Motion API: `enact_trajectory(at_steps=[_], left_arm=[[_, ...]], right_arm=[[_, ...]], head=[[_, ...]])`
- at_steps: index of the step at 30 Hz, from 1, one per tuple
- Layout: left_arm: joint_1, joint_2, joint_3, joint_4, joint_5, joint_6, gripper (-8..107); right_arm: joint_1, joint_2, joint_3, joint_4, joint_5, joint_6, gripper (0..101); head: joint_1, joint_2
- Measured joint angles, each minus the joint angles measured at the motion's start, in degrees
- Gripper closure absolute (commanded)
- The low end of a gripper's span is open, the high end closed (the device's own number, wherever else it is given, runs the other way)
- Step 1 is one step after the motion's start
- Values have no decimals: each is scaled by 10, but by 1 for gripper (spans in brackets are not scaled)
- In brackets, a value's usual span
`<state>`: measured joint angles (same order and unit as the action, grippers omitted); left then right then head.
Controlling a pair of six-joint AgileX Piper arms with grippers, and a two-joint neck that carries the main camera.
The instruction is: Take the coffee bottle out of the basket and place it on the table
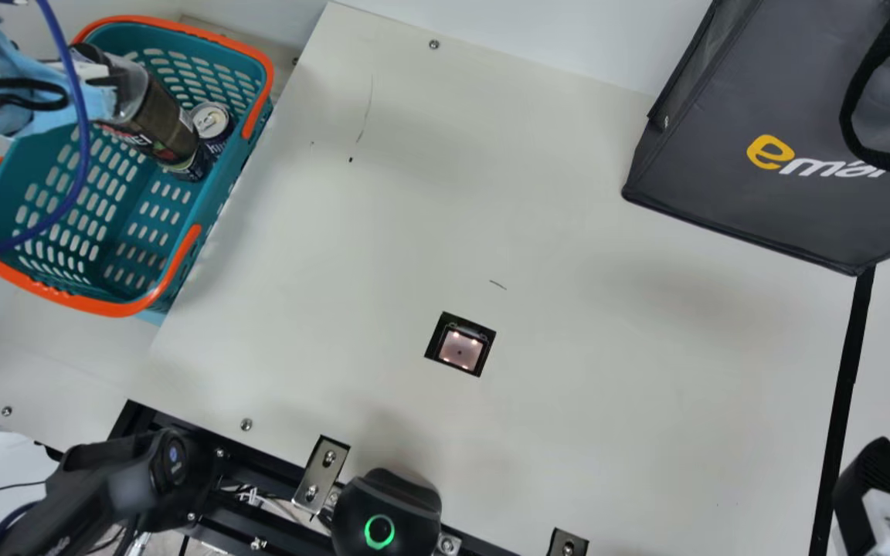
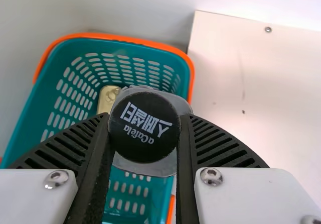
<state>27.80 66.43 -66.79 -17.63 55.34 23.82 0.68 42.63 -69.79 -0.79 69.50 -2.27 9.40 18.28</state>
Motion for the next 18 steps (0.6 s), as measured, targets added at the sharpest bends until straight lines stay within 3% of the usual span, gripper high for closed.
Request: enact_trajectory(at_steps=[18], left_arm=[[-164,-82,49,90,13,-143,89]], right_arm=[[0,0,0,0,0,0,10]], head=[[0,0]])
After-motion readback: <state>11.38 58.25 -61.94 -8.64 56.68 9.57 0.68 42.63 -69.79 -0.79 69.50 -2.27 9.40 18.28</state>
